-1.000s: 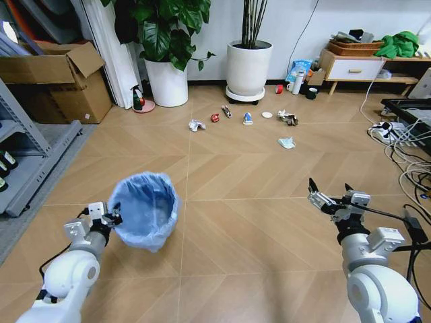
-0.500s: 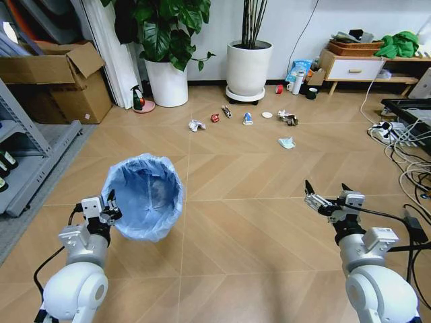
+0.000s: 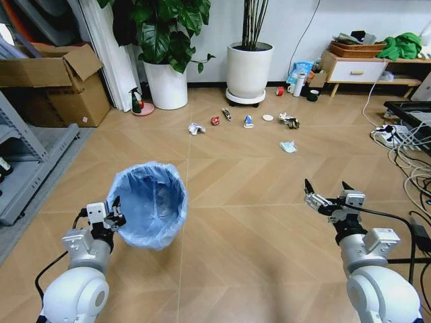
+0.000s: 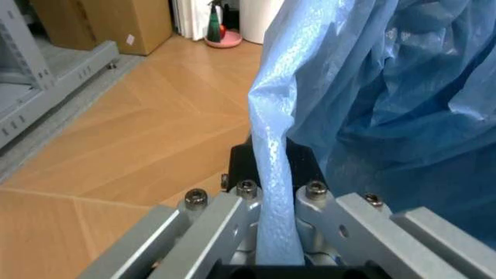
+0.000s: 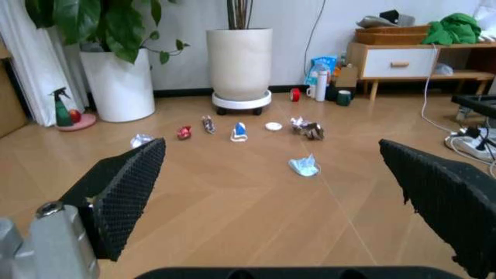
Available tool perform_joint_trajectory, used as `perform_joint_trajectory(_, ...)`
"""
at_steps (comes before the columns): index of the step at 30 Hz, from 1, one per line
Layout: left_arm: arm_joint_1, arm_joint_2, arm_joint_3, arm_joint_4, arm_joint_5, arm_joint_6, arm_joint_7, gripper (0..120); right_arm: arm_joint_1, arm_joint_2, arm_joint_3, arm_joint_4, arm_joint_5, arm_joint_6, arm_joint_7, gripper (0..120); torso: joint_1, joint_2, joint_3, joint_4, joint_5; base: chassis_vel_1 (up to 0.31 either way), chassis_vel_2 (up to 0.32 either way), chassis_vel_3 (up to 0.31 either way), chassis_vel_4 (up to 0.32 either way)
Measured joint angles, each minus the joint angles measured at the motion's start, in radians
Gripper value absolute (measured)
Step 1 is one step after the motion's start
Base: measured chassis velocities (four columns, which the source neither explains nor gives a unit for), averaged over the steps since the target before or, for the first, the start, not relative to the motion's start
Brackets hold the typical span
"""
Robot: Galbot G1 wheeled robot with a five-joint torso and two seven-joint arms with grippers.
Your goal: Pick up the trash bin and place the garbage on the floor into it.
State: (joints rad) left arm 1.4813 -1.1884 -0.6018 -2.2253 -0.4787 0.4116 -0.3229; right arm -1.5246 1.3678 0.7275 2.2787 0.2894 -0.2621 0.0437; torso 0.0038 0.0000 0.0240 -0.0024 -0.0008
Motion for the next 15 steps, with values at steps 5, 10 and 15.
perform_joint_trajectory(5, -0.001, 0.0, 0.0, 0.007, 0.001, 0.0, 0.0, 0, 0.002, 0.002, -0.004, -0.004, -0.003, 0.002, 0.0, 100, 0.0, 0.0, 0.0, 0.0001, 0.0003, -0.179, 0.177, 0.176, -0.167)
perform_joint_trajectory(10, -0.001, -0.004, 0.01, 0.015, 0.01, 0.001, 0.008, 0, 0.003, 0.002, -0.005, -0.009, -0.005, 0.005, -0.001, 100, 0.0, 0.0, 0.0, -0.0001, -0.0001, -0.196, 0.202, 0.203, -0.214)
perform_joint_trajectory(15, -0.003, -0.003, 0.011, 0.019, 0.011, 0.0, 0.011, 0, 0.005, 0.002, -0.005, -0.014, -0.006, 0.008, -0.002, 100, 0.0, 0.0, 0.0, 0.0001, -0.0001, -0.205, 0.196, 0.208, -0.212)
